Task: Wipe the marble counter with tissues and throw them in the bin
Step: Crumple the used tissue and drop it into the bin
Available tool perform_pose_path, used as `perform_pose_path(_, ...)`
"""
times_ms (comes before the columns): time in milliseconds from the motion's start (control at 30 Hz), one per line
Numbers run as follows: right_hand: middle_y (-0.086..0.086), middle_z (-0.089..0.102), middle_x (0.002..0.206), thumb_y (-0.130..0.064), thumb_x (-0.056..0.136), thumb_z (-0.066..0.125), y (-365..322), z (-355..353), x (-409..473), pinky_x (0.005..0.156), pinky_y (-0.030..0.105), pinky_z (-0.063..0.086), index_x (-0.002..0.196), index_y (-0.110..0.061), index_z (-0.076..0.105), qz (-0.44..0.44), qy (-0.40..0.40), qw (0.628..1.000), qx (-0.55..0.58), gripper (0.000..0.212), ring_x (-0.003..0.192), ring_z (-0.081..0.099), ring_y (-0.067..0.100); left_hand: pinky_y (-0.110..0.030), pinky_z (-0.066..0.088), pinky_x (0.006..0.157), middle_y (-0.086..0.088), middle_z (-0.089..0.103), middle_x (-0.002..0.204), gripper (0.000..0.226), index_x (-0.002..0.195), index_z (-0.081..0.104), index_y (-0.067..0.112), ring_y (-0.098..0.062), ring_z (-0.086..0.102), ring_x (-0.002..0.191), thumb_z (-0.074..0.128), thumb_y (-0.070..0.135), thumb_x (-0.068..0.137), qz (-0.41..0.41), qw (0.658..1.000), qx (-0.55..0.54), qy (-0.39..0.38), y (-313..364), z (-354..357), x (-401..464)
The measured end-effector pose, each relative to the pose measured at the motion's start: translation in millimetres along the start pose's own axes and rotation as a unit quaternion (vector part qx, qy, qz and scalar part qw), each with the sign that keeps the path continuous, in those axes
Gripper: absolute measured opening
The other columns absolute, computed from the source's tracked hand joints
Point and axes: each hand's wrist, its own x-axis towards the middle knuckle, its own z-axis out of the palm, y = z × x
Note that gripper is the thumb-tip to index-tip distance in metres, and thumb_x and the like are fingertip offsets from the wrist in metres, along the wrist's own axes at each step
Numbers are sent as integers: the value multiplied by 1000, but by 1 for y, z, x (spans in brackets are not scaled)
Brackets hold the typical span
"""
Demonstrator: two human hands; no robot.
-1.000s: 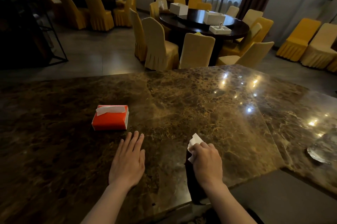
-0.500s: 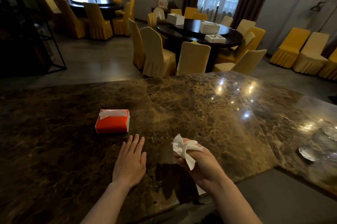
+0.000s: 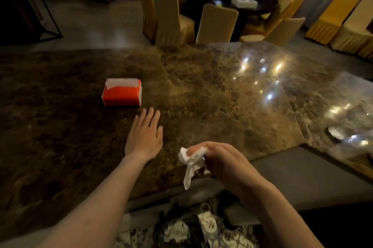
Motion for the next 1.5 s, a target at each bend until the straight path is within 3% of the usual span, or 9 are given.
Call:
perform_pose_path(100, 13, 74, 108, -18, 102, 58, 19, 7, -8, 91, 43, 55, 107, -11, 76, -10, -27, 995, -94, 20, 97, 69, 26, -43, 5, 128, -3, 12, 171, 58, 161, 18, 19, -21, 3, 157, 22, 40, 107, 2, 1000, 6, -2, 2, -4, 1)
perform_pose_path(200, 21, 73, 97, -16, 96, 68, 50, 14, -10, 83, 55, 56, 100, -18, 77, 14, -38, 985, -166, 10, 86, 67, 43, -45, 5, 128, -4, 15, 171, 57, 161, 20, 18, -23, 5, 157, 24, 38, 108, 11, 1000, 13, -3, 2, -5, 2)
perform_pose_path(300, -2, 65, 69, -17, 90, 74, 89, 20, -8, 64, 38, 49, 94, -26, 75, 37, -24, 963, -268, 10, 59, 56, 18, -44, 4, 128, -5, 14, 171, 57, 161, 20, 17, -23, 5, 157, 25, 37, 108, 9, 1000, 14, -3, 1, -3, 1)
perform_pose_path(467, -12, 65, 70, -23, 85, 78, 151, 35, -5, 69, 36, 53, 99, -28, 73, 61, -2, 915, -400, 15, 69, 60, 5, -45, 5, 128, -6, 15, 171, 57, 161, 21, 16, -24, 6, 157, 26, 37, 108, 12, 1000, 24, 9, 2, -3, 0)
perform_pose_path(700, 8, 72, 107, -1, 82, 64, 229, 41, -1, 74, 29, 47, 108, -18, 71, 110, 70, 878, -461, 31, 98, 66, 29, -44, 5, 128, -6, 12, 171, 57, 161, 17, 17, -23, 2, 157, 24, 37, 108, 6, 999, 42, 15, 4, -1, -2)
perform_pose_path(1033, 2, 65, 119, -12, 85, 65, 273, 41, 8, 70, 32, 44, 120, -25, 58, 132, 51, 820, -554, 38, 101, 64, 28, -43, 5, 128, -5, 13, 171, 57, 161, 18, 18, -22, 3, 157, 24, 37, 108, 5, 999, 38, 25, 4, 1, 0)
perform_pose_path(1200, 0, 61, 131, -18, 85, 68, 291, 37, 10, 85, 35, 51, 132, -25, 55, 150, 48, 812, -562, 49, 115, 59, 26, -43, 6, 128, -4, 15, 171, 56, 161, 21, 19, -21, 4, 157, 25, 37, 108, 8, 999, 32, 34, 2, 3, 1)
perform_pose_path(1367, 2, 65, 121, -17, 88, 62, 290, 28, 5, 67, 31, 41, 128, -25, 58, 156, 92, 826, -534, 41, 105, 64, 27, -43, 6, 128, -4, 17, 170, 56, 160, 23, 19, -21, 6, 157, 26, 37, 108, 10, 999, 24, 39, 2, 3, 1)
perform_pose_path(1500, -1, 71, 97, -23, 87, 62, 268, 22, 2, 59, 31, 42, 107, -27, 65, 115, 130, 848, -501, 20, 87, 66, 23, -44, 6, 128, -4, 16, 170, 56, 160, 22, 19, -21, 5, 157, 27, 37, 108, 15, 999, 22, 31, 2, 1, 0)
